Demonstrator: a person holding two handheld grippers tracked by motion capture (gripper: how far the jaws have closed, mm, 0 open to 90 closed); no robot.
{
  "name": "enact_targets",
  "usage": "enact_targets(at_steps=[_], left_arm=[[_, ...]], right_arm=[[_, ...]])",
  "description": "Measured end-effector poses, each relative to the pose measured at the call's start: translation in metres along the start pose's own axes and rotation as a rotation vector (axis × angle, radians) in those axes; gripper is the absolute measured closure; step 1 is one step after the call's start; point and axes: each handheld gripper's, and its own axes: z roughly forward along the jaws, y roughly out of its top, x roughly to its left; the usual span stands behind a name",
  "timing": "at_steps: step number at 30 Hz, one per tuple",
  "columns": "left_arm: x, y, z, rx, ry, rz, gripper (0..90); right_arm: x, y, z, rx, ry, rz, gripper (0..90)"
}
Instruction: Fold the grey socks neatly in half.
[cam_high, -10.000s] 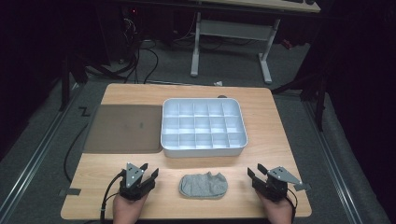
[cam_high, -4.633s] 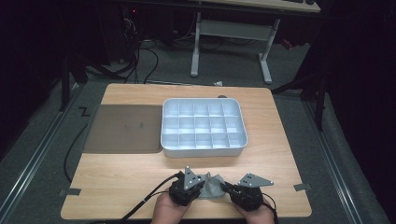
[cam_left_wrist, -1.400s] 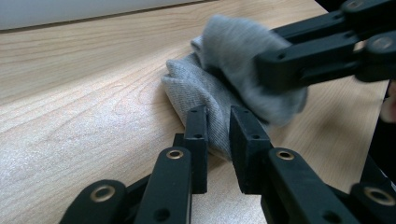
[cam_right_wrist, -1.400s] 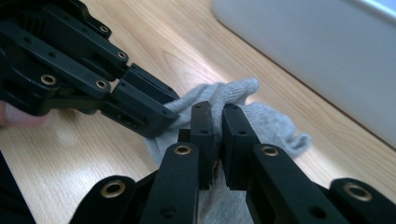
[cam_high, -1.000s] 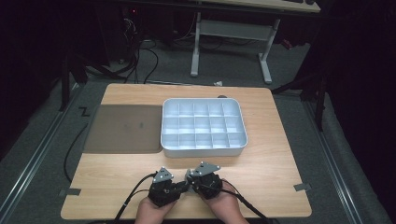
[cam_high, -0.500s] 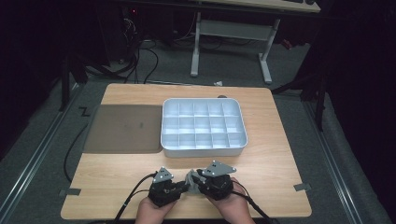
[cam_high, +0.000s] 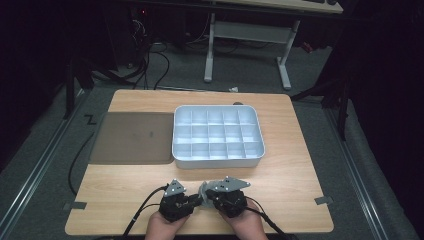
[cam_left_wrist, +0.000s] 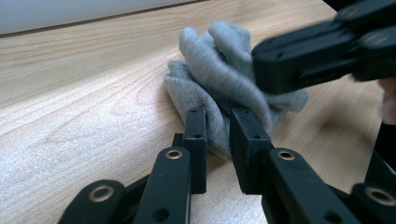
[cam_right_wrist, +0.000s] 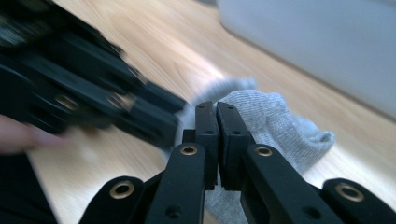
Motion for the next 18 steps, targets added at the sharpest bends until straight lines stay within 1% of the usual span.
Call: enact_targets(at_steps=[2,4,5,7,8,11,13,14,16,18], left_arm=[[0.0,0.0,0.0,0.001,0.001,0.002,77.1],[-0.001,0.0,0.001,0.002,0.001,0.006,77.1],[-0.001,0.0,0.001,0.003,0.0,0.008,77.1],[-0.001,0.0,0.001,0.004,0.001,0.009,77.0],[-0.001,0.0,0.001,0.007,-0.002,0.009,76.3],[0.001,0.0,0.0,0.028,-0.018,0.009,71.4],[0.001,0.0,0.0,0.034,-0.025,0.011,68.1],[0.002,-0.001,-0.004,0.037,-0.032,0.02,67.0],[0.004,-0.001,-0.01,0.025,-0.04,0.021,65.8],[0.007,0.0,-0.019,-0.001,-0.043,0.015,65.9]], right_arm=[[0.004,0.005,-0.002,-0.03,0.021,-0.002,88.7],[0.005,0.008,-0.002,-0.047,0.06,0.019,88.7],[0.006,0.009,-0.001,-0.05,0.069,0.027,88.7],[0.005,0.008,0.003,-0.044,0.071,0.037,88.7],[0.003,0.006,0.006,-0.036,0.071,0.051,88.6],[-0.004,0.0,0.012,-0.025,0.079,0.085,88.6],[-0.006,-0.002,0.014,-0.018,0.075,0.09,88.6],[-0.008,-0.005,0.018,-0.001,0.076,0.093,88.5],[-0.008,-0.008,0.021,0.018,0.079,0.09,88.5],[-0.007,-0.01,0.025,0.031,0.077,0.079,88.5]])
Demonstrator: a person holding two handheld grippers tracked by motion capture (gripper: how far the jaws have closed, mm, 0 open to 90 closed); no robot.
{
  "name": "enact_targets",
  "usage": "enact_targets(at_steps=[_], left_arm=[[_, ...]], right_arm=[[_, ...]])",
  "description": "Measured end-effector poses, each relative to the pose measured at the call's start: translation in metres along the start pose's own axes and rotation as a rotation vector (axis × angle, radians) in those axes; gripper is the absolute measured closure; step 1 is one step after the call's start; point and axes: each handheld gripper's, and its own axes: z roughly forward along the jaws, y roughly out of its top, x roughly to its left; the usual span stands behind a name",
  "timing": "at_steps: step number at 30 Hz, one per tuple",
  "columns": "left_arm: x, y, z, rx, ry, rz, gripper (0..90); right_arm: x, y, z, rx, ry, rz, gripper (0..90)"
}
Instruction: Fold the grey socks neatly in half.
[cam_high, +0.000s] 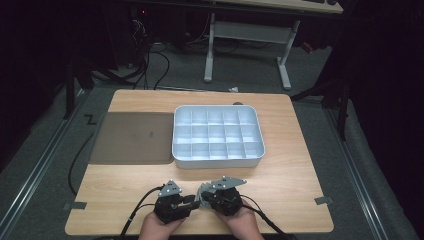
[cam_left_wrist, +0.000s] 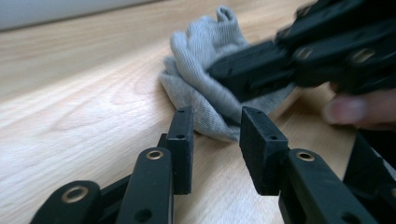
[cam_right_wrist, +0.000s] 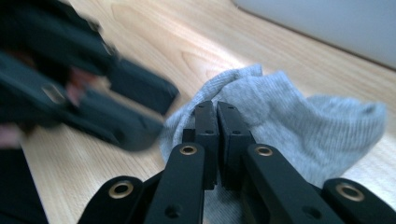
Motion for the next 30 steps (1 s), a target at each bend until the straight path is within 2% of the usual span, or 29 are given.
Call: enact_targets(at_steps=[2,3,4,5,7,8,10,11,13,16,18,20,22,25,26,28,30], left_arm=[[0.002,0.003,-0.009,-0.04,0.01,-0.004,68.1],[0.002,0.003,-0.009,-0.04,0.01,-0.004,70.8],[0.001,0.007,-0.014,-0.072,0.027,0.008,70.8],[0.0,0.009,-0.015,-0.085,0.036,0.018,76.2],[-0.004,0.019,-0.015,-0.121,0.058,0.043,82.2],[-0.007,0.023,-0.013,-0.123,0.059,0.055,83.5],[-0.011,0.03,-0.004,-0.117,0.057,0.081,86.2],[-0.011,0.03,-0.004,-0.117,0.057,0.081,87.0],[-0.014,0.036,0.016,-0.079,0.061,0.102,87.9],[-0.01,0.034,0.03,-0.026,0.094,0.119,90.0],[-0.007,0.032,0.035,-0.008,0.108,0.114,90.0],[-0.006,0.031,0.036,-0.007,0.114,0.11,90.0],[-0.006,0.031,0.035,-0.006,0.116,0.112,90.0],[-0.006,0.03,0.034,-0.012,0.115,0.104,89.8],[-0.007,0.029,0.034,-0.013,0.115,0.105,89.4],[-0.007,0.028,0.034,-0.015,0.114,0.106,89.0],[-0.008,0.028,0.034,-0.02,0.116,0.108,88.7]], right_arm=[[0.001,-0.002,0.002,-0.006,-0.005,-0.014,88.5],[0.001,-0.002,0.002,-0.006,-0.005,-0.014,88.5],[0.002,-0.002,0.002,-0.005,-0.012,-0.023,88.4],[0.004,-0.003,0.002,-0.014,-0.024,-0.049,88.4],[0.008,-0.005,0.002,-0.022,-0.046,-0.08,88.4],[0.009,-0.006,0.002,-0.022,-0.051,-0.085,88.4],[0.012,-0.008,0.002,-0.028,-0.061,-0.102,88.4],[0.012,-0.008,0.002,-0.028,-0.061,-0.102,88.4],[0.014,-0.009,0.002,-0.037,-0.068,-0.119,88.4],[0.016,-0.011,0.002,-0.047,-0.078,-0.134,88.1],[0.017,-0.012,0.001,-0.051,-0.071,-0.139,83.6],[0.019,-0.012,-0.004,-0.062,-0.082,-0.152,77.3],[0.019,-0.011,-0.015,-0.095,-0.072,-0.141,75.6],[0.015,-0.01,-0.035,-0.15,-0.103,-0.118,76.0],[0.01,-0.01,-0.039,-0.158,-0.119,-0.113,76.3],[0.0,-0.012,-0.043,-0.152,-0.147,-0.072,76.2],[-0.003,-0.014,-0.042,-0.147,-0.144,-0.054,75.7]])
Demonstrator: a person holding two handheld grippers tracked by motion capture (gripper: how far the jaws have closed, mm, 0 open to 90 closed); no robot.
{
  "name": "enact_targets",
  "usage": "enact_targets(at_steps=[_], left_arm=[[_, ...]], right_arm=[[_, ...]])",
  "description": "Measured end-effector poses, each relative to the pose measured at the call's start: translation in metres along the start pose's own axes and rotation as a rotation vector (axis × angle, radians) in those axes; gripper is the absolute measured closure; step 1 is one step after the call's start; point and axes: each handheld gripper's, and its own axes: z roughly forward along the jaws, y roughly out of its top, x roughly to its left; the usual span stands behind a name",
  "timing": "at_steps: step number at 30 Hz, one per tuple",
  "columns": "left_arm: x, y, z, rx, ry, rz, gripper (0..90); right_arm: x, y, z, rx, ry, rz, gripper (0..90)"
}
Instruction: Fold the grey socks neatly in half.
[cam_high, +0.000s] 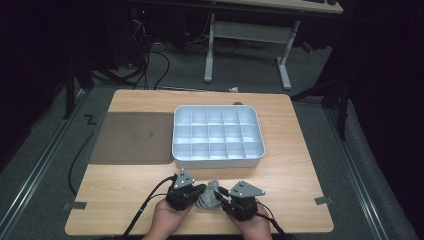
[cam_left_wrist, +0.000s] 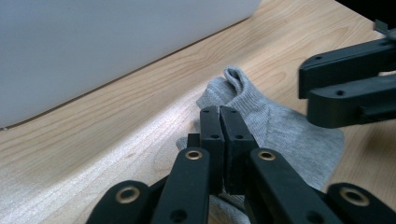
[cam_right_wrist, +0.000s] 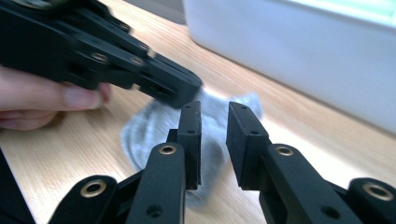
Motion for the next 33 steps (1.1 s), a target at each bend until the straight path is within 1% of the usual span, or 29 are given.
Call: enact_targets(at_steps=[1,2,3,5,6,11,14,17,18,20,22,24,25,28,33], left_arm=[[0.0,-0.001,0.0,-0.002,-0.001,0.003,88.2],[0.0,-0.001,0.0,-0.003,-0.001,0.006,88.1],[0.0,-0.001,0.0,-0.003,-0.001,0.006,88.0],[0.0,-0.002,-0.001,-0.008,-0.001,0.007,87.7],[0.0,-0.002,-0.001,-0.007,-0.003,0.008,87.4],[-0.001,-0.002,-0.003,-0.016,-0.002,0.01,84.1],[-0.003,-0.001,-0.008,-0.032,-0.001,0.006,79.3],[-0.012,0.0,-0.013,-0.053,-0.017,0.011,76.9],[-0.016,-0.001,-0.014,-0.054,-0.02,0.019,76.6],[-0.021,-0.004,-0.015,-0.047,-0.013,0.03,76.7],[-0.025,-0.009,-0.015,-0.035,0.001,0.045,79.3],[-0.028,-0.014,-0.012,0.002,0.039,0.083,80.8],[-0.027,-0.017,-0.011,0.016,0.053,0.092,81.5],[-0.023,-0.02,-0.012,0.022,0.054,0.08,82.4],[-0.024,-0.022,-0.009,0.021,0.064,0.1,82.5]], right_arm=[[-0.003,-0.005,0.002,0.007,-0.007,0.026,71.1],[-0.003,-0.006,0.002,0.008,-0.017,0.029,69.1],[-0.003,-0.006,0.002,0.008,-0.017,0.029,69.1],[-0.003,-0.01,0.006,0.015,-0.042,0.054,61.3],[-0.003,-0.011,0.008,0.021,-0.037,0.06,60.8],[-0.002,-0.016,0.019,0.08,-0.027,0.059,60.7],[-0.003,-0.019,0.022,0.08,-0.012,0.069,61.1],[-0.003,-0.019,0.022,0.082,-0.01,0.069,61.4],[-0.003,-0.019,0.022,0.083,-0.009,0.07,61.4],[-0.003,-0.019,0.022,0.085,-0.003,0.073,61.4],[-0.004,-0.019,0.023,0.085,0.0,0.076,61.4],[-0.004,-0.019,0.023,0.087,0.004,0.08,61.3],[-0.005,-0.019,0.023,0.087,0.008,0.082,61.3],[-0.006,-0.019,0.023,0.091,0.021,0.09,61.2],[-0.007,-0.019,0.022,0.092,0.04,0.099,61.1]])
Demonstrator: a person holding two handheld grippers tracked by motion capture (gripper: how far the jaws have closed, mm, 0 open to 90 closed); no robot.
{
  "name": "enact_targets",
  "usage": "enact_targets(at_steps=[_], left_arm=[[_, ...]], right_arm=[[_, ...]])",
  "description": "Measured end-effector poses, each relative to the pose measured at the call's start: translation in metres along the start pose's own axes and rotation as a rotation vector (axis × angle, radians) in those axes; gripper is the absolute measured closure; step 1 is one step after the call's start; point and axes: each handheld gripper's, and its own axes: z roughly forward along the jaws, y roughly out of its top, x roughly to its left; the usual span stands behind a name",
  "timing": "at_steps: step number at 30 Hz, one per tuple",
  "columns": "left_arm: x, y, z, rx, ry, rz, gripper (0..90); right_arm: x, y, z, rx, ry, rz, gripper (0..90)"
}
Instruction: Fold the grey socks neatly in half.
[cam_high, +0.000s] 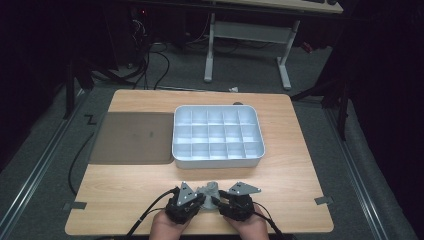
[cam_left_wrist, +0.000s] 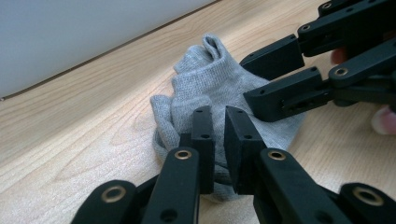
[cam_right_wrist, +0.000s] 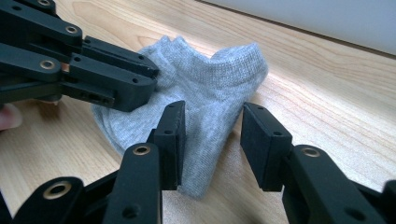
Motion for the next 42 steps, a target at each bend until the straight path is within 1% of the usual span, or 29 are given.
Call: enact_targets(at_steps=[2,3,6,8,10,12,14,17,18,19,20,21,22,24,26,29,30,31,33,35,37,39,40,41,42], left_arm=[[0.0,-0.001,0.0,-0.005,0.003,0.003,83.0],[0.0,-0.002,0.001,-0.007,0.006,0.016,83.3],[0.001,-0.001,0.001,-0.004,0.0,0.009,83.8],[0.0,-0.002,0.001,-0.007,0.01,0.022,84.1],[0.0,-0.002,0.001,-0.006,0.007,0.023,84.2],[0.002,-0.002,0.001,-0.004,-0.003,0.014,84.3],[0.002,-0.002,0.001,-0.005,-0.006,0.013,84.5],[0.003,-0.003,0.001,-0.004,-0.009,0.012,84.8],[0.003,-0.003,0.001,-0.004,-0.01,0.011,84.8],[0.003,-0.003,0.001,-0.004,-0.011,0.01,84.9],[0.003,-0.003,0.001,-0.005,-0.01,0.011,85.0],[0.003,-0.003,0.001,-0.004,-0.009,0.015,85.0],[0.003,-0.003,0.001,-0.004,-0.009,0.015,85.0],[0.003,-0.003,0.001,-0.003,-0.008,0.02,85.0],[0.003,-0.003,0.001,-0.004,-0.01,0.02,85.0],[0.004,-0.003,0.0,-0.003,-0.015,0.02,85.0],[0.004,-0.003,0.0,-0.003,-0.015,0.02,84.9],[0.004,-0.003,0.0,-0.003,-0.015,0.02,84.9],[0.004,-0.003,0.0,-0.003,-0.015,0.02,84.9],[0.004,-0.003,0.0,-0.003,-0.015,0.02,84.9],[0.004,-0.003,0.0,-0.003,-0.015,0.02,84.9],[0.004,-0.003,0.0,-0.003,-0.015,0.02,84.9],[0.004,-0.003,0.0,-0.003,-0.015,0.02,84.9],[0.004,-0.003,0.0,-0.003,-0.015,0.02,84.9],[0.004,-0.003,0.0,-0.003,-0.015,0.02,84.9]], right_arm=[[0.0,0.001,-0.002,0.0,0.001,-0.009,61.2],[0.001,0.001,-0.005,-0.008,-0.001,-0.014,61.4],[-0.001,0.003,-0.013,-0.03,-0.012,-0.02,61.1],[-0.004,0.003,-0.017,-0.035,-0.008,-0.01,60.8],[-0.008,0.001,-0.019,-0.04,-0.006,-0.004,60.2],[-0.011,-0.001,-0.02,-0.04,-0.013,-0.002,60.2],[-0.013,-0.003,-0.02,-0.04,-0.028,0.011,61.1],[-0.014,-0.005,-0.018,-0.013,-0.053,0.008,60.8],[-0.014,-0.005,-0.018,-0.013,-0.053,0.008,60.8],[-0.015,-0.006,-0.017,-0.008,-0.055,0.008,61.5],[-0.017,-0.007,-0.015,0.002,-0.04,0.009,65.5],[-0.018,-0.006,-0.015,0.01,-0.026,0.017,66.8],[-0.018,-0.006,-0.015,0.01,-0.026,0.017,66.8],[-0.02,-0.005,-0.013,0.021,0.013,0.04,71.8],[-0.02,-0.005,-0.011,0.024,0.015,0.045,75.5],[-0.02,-0.004,-0.009,0.027,0.006,0.051,77.8],[-0.02,-0.004,-0.009,0.027,0.002,0.045,78.7],[-0.02,-0.004,-0.009,0.025,-0.007,0.027,79.3],[-0.017,-0.004,-0.008,0.023,-0.039,0.014,80.2],[-0.015,-0.004,-0.008,0.017,-0.058,0.001,80.1],[-0.014,-0.004,-0.007,0.02,-0.05,0.001,80.3],[-0.013,-0.003,-0.006,0.024,-0.025,-0.002,82.1],[-0.013,-0.003,-0.006,0.024,-0.025,-0.002,82.1],[-0.011,-0.003,-0.004,0.027,-0.009,-0.004,84.2],[-0.01,-0.003,-0.004,0.029,-0.009,-0.003,85.6]])
